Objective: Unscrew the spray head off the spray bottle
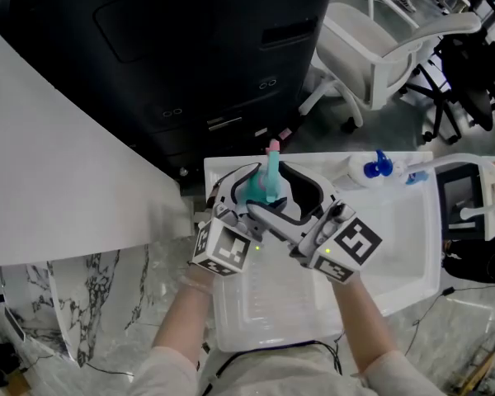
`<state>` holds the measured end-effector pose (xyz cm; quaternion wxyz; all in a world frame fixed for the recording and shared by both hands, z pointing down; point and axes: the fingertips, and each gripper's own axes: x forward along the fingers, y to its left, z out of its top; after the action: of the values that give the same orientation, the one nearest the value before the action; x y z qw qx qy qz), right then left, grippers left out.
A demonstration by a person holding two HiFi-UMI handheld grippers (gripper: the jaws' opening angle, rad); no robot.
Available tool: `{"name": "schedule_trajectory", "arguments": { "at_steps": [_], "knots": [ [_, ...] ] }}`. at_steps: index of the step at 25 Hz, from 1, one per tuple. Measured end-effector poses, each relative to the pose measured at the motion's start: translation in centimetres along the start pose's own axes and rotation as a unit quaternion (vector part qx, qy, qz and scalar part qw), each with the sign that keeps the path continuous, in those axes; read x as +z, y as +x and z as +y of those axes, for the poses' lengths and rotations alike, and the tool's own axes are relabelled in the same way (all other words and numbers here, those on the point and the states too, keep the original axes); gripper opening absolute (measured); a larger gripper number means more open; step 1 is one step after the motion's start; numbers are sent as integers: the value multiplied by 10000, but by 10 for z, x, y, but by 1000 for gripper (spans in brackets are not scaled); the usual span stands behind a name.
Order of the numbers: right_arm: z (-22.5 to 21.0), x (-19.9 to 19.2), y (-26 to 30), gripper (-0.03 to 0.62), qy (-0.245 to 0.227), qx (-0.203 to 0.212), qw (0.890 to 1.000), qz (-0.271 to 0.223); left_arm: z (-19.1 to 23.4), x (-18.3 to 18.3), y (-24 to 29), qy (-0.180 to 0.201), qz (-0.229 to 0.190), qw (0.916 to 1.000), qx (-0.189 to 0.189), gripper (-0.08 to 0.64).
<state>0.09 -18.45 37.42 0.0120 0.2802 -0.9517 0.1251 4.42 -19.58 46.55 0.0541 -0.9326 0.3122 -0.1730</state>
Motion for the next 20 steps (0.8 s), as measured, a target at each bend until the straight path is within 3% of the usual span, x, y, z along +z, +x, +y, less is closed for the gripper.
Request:
{"name": "schedule_trajectory", "arguments": {
  "at_steps": [4,13,20],
  "knots": [
    [1,-2,2,277,-383,-98,9990,205,-1,1,0,-22,-23,10000,10,333],
    [-16,-7,-23,151,-607,-368,9969,347,1,1,0,-246,-161,9996,-19,333],
    [-31,-7,-32,129,-721,-555,9950,412,2,0,0,-335,-203,9992,-70,333]
  ]
}}
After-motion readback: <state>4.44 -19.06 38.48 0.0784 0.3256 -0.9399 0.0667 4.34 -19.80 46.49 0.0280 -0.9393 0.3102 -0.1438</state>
